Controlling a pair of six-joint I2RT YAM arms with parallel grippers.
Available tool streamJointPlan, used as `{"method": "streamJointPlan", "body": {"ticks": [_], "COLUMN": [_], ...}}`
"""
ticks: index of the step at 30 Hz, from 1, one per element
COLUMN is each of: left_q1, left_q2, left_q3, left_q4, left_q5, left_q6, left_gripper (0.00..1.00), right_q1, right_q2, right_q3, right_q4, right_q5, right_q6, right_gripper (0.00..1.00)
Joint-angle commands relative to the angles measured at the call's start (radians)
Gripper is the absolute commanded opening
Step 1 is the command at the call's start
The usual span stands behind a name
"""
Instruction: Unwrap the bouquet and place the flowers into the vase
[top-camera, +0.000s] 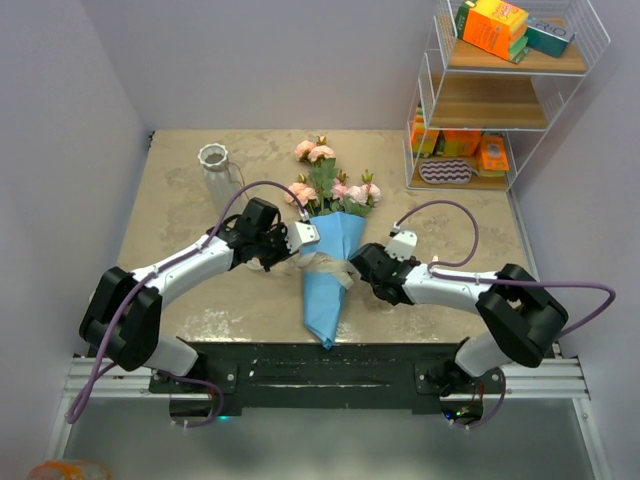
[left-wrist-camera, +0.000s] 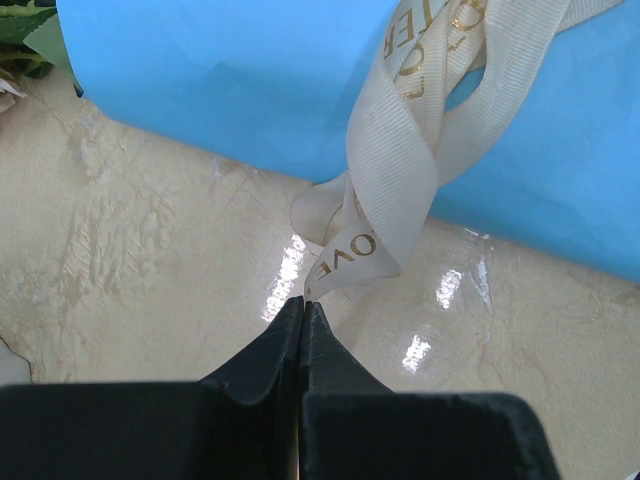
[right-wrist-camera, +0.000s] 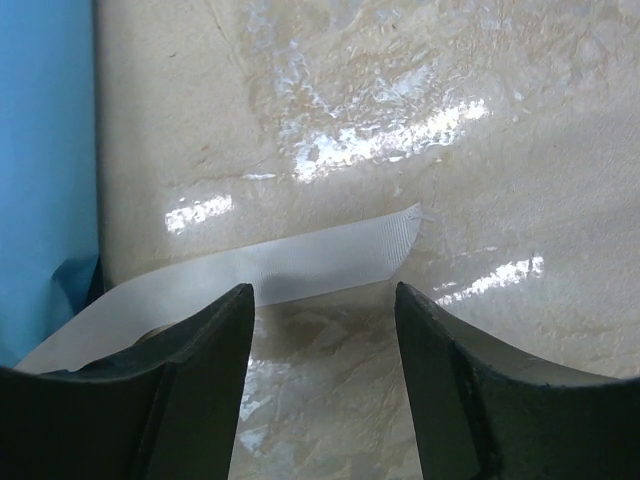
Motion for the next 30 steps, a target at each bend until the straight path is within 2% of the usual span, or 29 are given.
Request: {"method": "streamJointPlan", "body": {"ticks": [1, 11, 19, 25, 29, 30], "left_q1": [0.005, 0.005, 0.007, 0.007, 0.005, 0.007], "left_q2": [-0.021, -0.031, -0.033, -0.04, -0.042, -0.044], "left_q3": [0.014, 0.006, 0.009, 0.011, 0.012, 0.012], "left_q4": [-0.003, -0.016, -0.016, -0.02, -0.022, -0.02], "left_q5": [0.007, 0.017, 0.022, 0.023, 0.023, 0.023], "left_q6": [0.012, 0.026, 0.03, 0.037, 0.037, 0.037], "left_gripper": [0.0, 0.0, 0.0, 0.0, 0.0, 0.0], "right_q1": [-0.034, -0.056, -0.073, -0.074, -0.073, -0.073], "right_q2": [0.053, 0.108, 0.206, 0.254, 0.266, 0.265], "right_q3": [-0.004, 0.023, 0.041, 0.056, 0.047, 0.041], "right_q4": [0.059, 0.065, 0.088, 0.079, 0.087, 0.088], "right_q5": [-0.037, -0.042, -0.125, -0.142, -0.157, -0.162], "right_q6": [0.076, 0.139, 0.139, 0.136, 0.139, 0.141], "right_gripper": [0.63, 0.66, 0.65, 0.56, 0.43, 0.36]}}
